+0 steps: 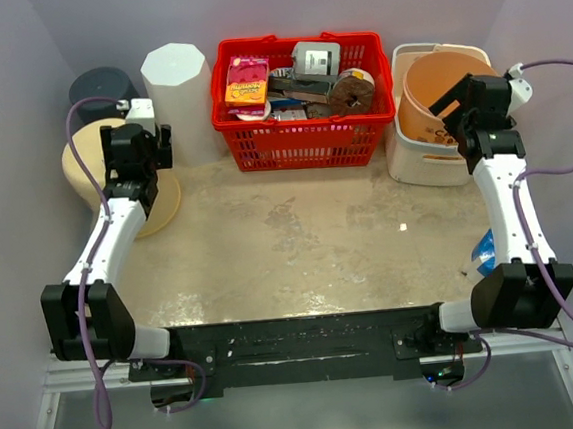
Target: Turn the large container upside down
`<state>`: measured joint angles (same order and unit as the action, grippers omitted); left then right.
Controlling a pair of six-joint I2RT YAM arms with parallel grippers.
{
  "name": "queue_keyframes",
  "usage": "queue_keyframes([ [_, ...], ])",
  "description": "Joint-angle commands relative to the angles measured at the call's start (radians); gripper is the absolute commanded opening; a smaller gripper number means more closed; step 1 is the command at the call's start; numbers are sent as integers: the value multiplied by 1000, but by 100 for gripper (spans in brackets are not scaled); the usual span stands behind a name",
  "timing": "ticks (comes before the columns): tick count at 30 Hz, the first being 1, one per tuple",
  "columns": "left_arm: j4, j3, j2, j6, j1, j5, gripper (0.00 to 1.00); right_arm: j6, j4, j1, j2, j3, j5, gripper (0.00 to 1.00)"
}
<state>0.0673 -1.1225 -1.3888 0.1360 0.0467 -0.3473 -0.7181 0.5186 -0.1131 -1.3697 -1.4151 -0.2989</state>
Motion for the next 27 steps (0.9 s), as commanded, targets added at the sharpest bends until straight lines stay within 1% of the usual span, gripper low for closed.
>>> queue_keyframes([
  [1,83,-36,-68,-21,-24,-35,99,-6,-61,-7,-15,-19,-32,99],
  [6,121,-65,-107,-62,-47,-21,99,-23,-92,-13,-64,-16,-42,98],
  [12,111,-57,-82,-68,-47,2,99,-43,-120,-30,-109,-21,-22,97],
  [15,86,-43,-40,-82,-47,13,99,-43,-130,-51,-123,-21,-11,97],
  [17,53,-8,11,-84,-47,25,100,-41,-134,-68,-134,-22,6,97],
  [22,-21,58,86,-85,-47,125,100,-73,-152,-92,-152,-16,41,97],
  [25,-38,69,111,-91,-47,136,99,-99,-164,-102,-169,-21,76,95],
  [27,-43,70,117,-95,-47,134,99,-116,-166,-106,-186,-25,93,92],
])
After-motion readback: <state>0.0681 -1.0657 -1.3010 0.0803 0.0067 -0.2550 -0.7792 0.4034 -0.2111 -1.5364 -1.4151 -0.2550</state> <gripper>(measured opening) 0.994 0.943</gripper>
